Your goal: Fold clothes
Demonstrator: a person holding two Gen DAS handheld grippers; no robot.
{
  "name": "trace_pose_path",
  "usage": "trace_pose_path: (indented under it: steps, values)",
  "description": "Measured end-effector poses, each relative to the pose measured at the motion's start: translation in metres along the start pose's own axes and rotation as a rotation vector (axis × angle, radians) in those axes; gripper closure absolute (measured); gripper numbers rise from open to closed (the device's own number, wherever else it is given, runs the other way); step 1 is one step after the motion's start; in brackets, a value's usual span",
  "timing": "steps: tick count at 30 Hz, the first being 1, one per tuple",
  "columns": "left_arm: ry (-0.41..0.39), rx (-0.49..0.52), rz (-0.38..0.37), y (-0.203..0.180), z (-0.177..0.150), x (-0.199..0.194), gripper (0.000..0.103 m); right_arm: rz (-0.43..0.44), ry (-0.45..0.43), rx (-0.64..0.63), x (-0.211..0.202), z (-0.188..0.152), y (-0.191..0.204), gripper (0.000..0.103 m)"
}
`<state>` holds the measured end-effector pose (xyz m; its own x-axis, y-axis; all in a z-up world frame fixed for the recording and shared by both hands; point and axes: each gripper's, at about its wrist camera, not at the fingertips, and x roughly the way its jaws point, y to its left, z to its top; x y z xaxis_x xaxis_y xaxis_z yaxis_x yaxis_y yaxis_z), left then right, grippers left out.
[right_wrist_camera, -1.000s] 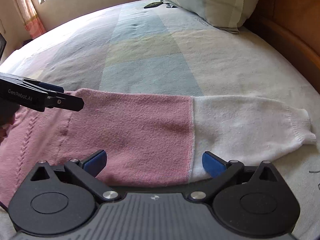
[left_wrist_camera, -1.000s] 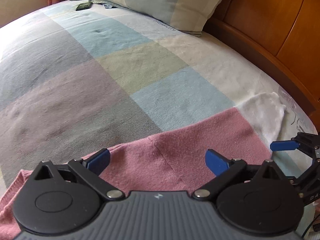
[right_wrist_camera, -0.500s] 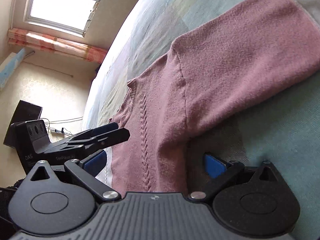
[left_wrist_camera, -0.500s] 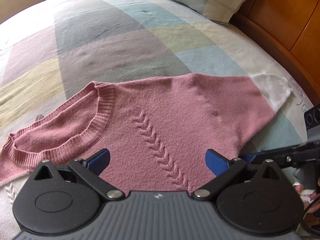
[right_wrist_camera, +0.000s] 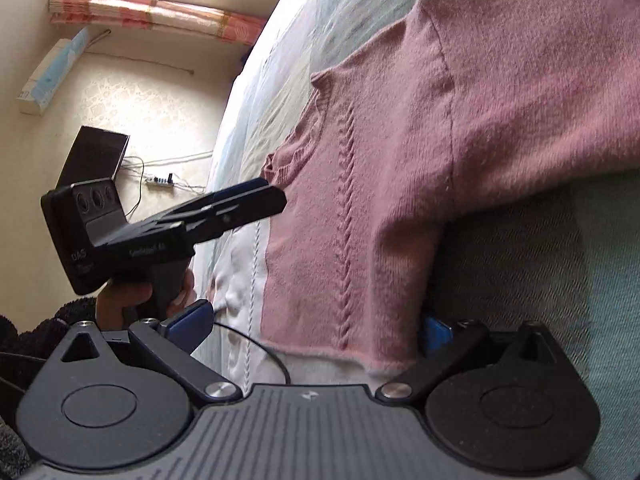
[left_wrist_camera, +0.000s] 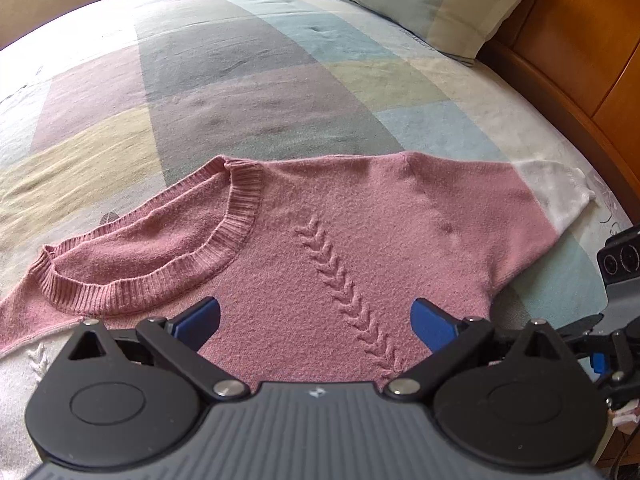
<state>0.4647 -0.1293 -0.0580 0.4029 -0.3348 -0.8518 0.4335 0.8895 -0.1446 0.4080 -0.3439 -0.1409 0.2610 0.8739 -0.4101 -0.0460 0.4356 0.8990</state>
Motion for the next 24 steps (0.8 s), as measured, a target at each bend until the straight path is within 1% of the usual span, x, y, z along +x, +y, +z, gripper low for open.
trace_pose_path:
  steps: [3,6,10,13,15,16,19,22,24]
  values:
    - [0.009,0.010,-0.001,-0.003,-0.001,0.002,0.003,0.040,0.052,0.025,0.005,-0.010,0.000,0.000]
    - [0.014,0.036,-0.005,-0.005,-0.001,0.002,0.003,0.082,0.044,0.090,0.000,-0.011,-0.004,0.000]
    - [0.023,0.045,0.000,-0.005,-0.001,0.005,0.003,0.158,-0.037,0.178,-0.033,-0.010,-0.012,0.000]
    - [0.027,0.038,-0.002,-0.005,-0.001,0.008,0.003,0.195,-0.089,0.192,-0.063,-0.010,-0.008,0.000]
    - [0.030,0.039,-0.005,-0.006,-0.001,0.009,0.003,0.202,-0.120,0.202,-0.080,-0.011,-0.006,0.000]
    - [0.031,0.041,-0.007,-0.007,-0.001,0.010,0.003,0.196,-0.129,0.203,-0.087,-0.012,-0.006,0.000]
    - [0.028,0.056,-0.014,-0.012,0.001,0.011,0.003,0.109,-0.120,0.180,-0.092,-0.015,-0.004,0.000]
    - [0.026,0.092,-0.023,-0.020,0.003,0.012,0.003,0.022,-0.111,0.158,-0.097,-0.017,-0.002,0.000]
    - [0.031,0.123,-0.039,-0.026,0.003,0.012,0.003,-0.018,-0.086,0.151,-0.090,-0.021,-0.004,0.000]
